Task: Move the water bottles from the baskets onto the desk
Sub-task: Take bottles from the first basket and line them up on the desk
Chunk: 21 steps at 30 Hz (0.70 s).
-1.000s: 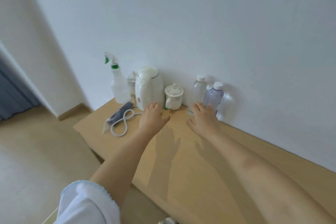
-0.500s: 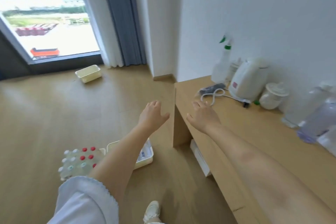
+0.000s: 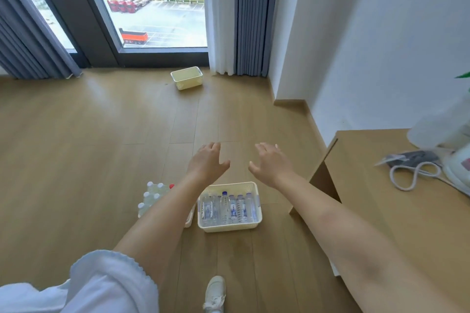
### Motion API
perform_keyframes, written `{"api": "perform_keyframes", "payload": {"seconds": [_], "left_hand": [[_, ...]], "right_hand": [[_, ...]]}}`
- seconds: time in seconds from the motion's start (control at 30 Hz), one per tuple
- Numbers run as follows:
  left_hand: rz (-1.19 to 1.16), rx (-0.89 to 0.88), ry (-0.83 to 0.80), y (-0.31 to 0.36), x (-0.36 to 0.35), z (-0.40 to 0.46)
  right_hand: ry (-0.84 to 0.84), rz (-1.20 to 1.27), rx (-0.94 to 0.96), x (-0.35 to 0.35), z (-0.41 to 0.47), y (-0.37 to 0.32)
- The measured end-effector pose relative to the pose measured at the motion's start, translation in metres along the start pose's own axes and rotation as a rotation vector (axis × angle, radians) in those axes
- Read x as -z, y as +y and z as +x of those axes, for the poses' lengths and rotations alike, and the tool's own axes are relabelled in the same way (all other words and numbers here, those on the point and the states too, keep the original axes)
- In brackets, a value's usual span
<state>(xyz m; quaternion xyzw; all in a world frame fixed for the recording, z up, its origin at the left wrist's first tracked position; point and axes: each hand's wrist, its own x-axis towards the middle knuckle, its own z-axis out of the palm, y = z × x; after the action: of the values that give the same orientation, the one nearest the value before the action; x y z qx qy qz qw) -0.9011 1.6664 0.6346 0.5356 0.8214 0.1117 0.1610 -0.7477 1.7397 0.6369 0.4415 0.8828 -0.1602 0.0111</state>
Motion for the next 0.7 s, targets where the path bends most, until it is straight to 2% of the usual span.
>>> {"api": "perform_keyframes", "payload": {"seconds": [0.2,0.4,0.53,0.7], "left_hand": [[-0.019,0.064,-0.026,-0.048,0.007,0.055],[-0.047,0.099,-0.090,-0.071,-0.017,0.097],[-0.015,0.089,-0.118,-0.081,-0.054,0.129],[-0.052,0.115,-0.094,-0.112,-0.138,0.169]], "right_hand": [[-0.050,-0.009,-0.001,-0.016,0.066,-0.027],[-0.101,-0.036,-0.012,-0.041,0.107,-0.023],[-0.117,-0.044,0.004,-0.076,0.141,-0.005],[-0.118,-0.043,0.017,-0.170,0.184,0.030]]}}
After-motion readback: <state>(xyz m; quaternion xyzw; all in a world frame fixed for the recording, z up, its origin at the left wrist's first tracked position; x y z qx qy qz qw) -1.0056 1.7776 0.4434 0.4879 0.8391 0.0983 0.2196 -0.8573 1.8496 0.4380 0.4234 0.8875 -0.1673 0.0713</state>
